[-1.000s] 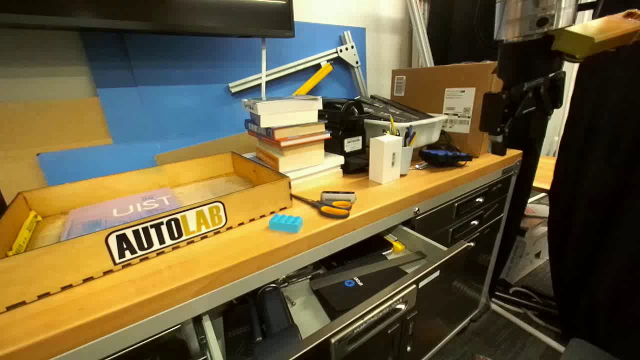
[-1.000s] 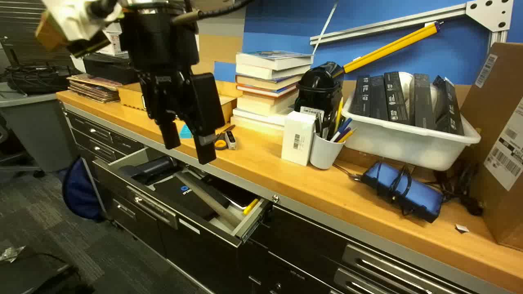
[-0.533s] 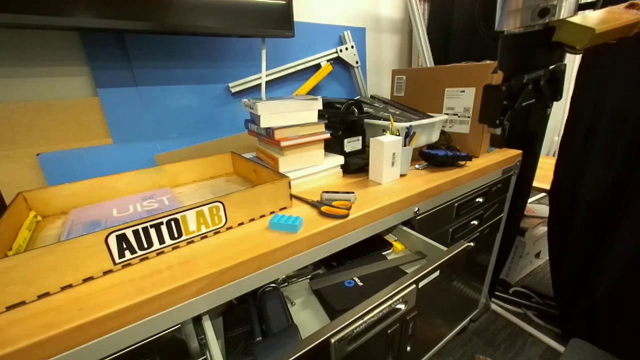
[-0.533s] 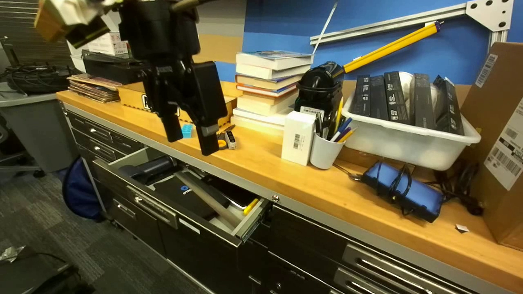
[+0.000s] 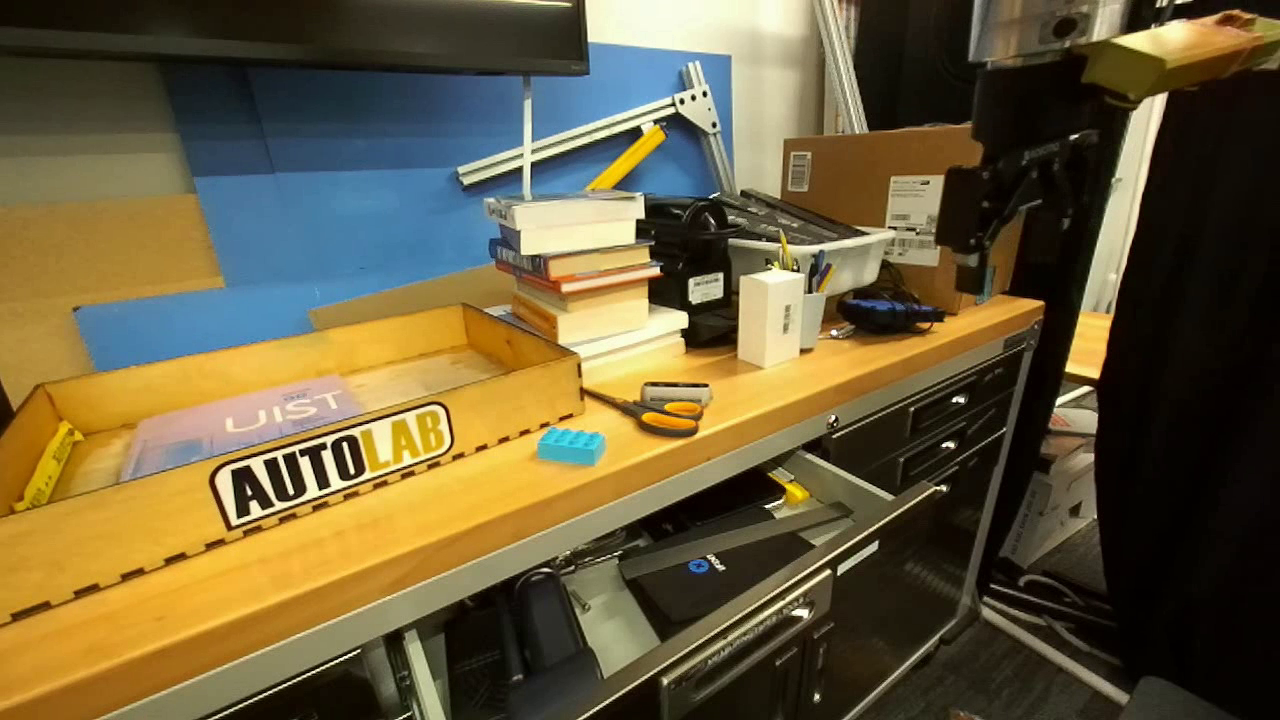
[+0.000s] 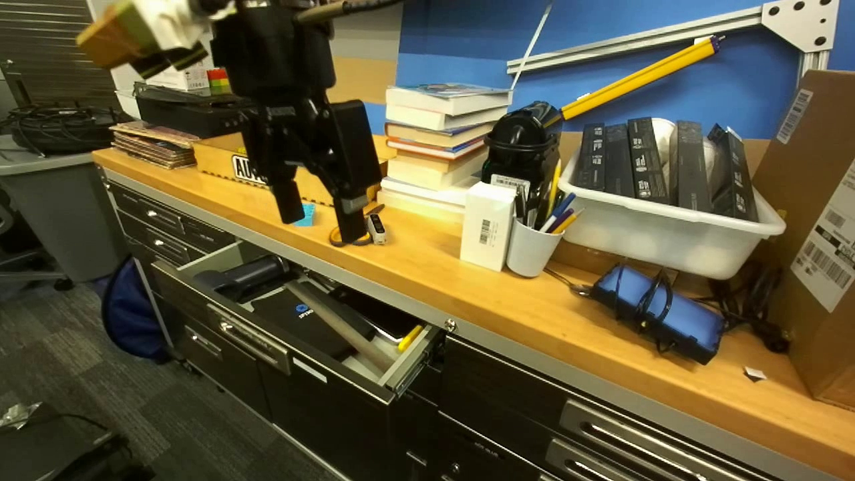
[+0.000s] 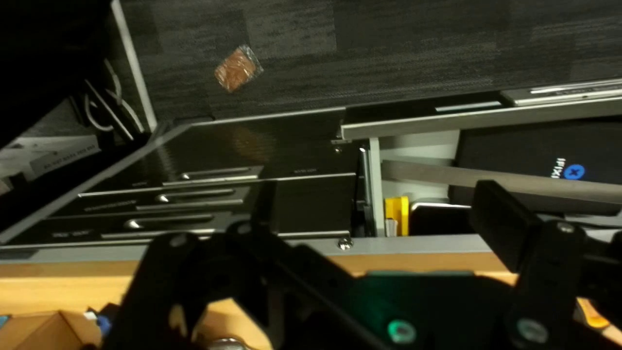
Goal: Put the blue brick in the drawer and close it
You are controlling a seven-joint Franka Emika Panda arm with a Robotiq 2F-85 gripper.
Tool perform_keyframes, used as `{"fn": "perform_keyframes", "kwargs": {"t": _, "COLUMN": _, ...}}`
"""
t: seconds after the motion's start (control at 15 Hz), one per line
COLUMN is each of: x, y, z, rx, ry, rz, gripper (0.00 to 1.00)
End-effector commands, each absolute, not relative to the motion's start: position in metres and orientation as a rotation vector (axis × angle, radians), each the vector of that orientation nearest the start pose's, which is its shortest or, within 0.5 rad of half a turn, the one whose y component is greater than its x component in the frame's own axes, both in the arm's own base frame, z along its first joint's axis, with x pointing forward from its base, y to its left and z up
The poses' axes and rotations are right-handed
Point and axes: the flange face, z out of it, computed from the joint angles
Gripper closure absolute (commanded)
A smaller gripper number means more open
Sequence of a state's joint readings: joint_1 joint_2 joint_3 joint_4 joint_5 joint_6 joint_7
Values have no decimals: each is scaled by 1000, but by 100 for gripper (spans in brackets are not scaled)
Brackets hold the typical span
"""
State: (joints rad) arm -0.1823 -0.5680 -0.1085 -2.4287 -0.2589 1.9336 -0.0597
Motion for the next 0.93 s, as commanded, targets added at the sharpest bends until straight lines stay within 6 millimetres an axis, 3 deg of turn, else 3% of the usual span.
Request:
{"fn": "perform_keyframes", "kwargs": {"t": 0.0, "x": 438, "y": -104, "z": 521, "rx": -3254, "ry": -62, "rz": -114, "gripper": 0}}
{"fn": "perform_keyframes", "kwargs": {"t": 0.33, "x": 516, "y": -40, "z": 503, "rx": -3077, "ry": -424, "rz": -60, "gripper": 0}}
{"fn": "perform_keyframes", "kwargs": {"t": 0.47, "x": 541, "y": -14, "z": 489, "rx": -3055, "ry": -479, "rz": -35, "gripper": 0}}
{"fn": "perform_keyframes", "kwargs": {"t": 0.87, "x": 586, "y": 54, "z": 452, "rx": -3060, "ry": -639, "rz": 11, "gripper": 0}}
